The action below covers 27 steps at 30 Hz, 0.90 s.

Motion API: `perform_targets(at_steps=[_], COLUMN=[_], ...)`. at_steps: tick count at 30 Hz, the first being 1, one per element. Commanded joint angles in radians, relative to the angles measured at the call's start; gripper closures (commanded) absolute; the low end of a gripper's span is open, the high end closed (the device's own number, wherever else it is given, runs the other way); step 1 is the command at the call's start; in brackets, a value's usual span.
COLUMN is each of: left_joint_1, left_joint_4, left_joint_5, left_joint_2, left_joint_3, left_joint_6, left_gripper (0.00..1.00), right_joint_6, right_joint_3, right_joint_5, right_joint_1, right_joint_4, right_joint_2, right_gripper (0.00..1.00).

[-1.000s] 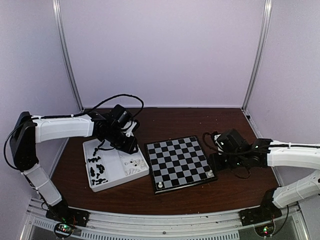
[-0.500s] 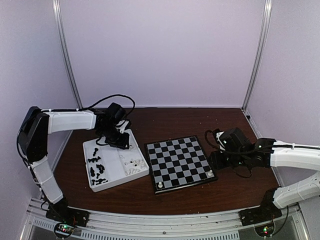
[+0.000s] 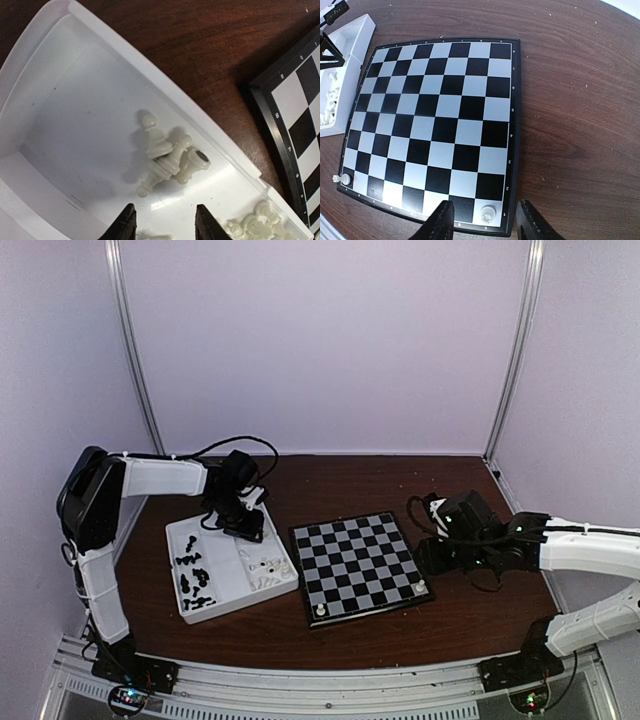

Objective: Set up the chess pieces on the board
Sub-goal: Pick up the chess piece from the storage box.

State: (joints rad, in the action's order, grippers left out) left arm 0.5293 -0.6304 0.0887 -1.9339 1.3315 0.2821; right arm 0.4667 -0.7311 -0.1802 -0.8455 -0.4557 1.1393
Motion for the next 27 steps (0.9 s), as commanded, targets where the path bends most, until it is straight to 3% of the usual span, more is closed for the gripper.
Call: perform_targets(at_steps=[1, 9, 19, 27], left_joint_1=[-0.011, -0.040, -0.055, -0.055], left_joint_4=[-0.002, 0.007, 0.004, -0.028], left_joint_5=[-0.024, -0.001, 0.134, 0.133], left_joint_2=[-0.041, -0.065, -0.102, -0.117], left_joint_3=[0.049, 0.061, 0.100, 0.114], left_joint_6=[-0.038, -0.052, -0.102, -0.118], left_gripper=[0.59, 0.58, 0.59, 0.75], right_joint_6=[-0.016, -0.013, -0.019, -0.013], right_joint_3=[-0.033, -0.030, -0.040, -0.036], right_joint_5=[-0.015, -0.018, -0.020, -0.018], right_joint_1=[0.005, 0.005, 0.005, 0.005], right_joint_4=[-0.003, 0.000, -0.007, -0.009], right_joint_2=[0.008, 0.015, 0.026, 0.022], right_gripper=[0.54, 0.55, 0.54, 0.54])
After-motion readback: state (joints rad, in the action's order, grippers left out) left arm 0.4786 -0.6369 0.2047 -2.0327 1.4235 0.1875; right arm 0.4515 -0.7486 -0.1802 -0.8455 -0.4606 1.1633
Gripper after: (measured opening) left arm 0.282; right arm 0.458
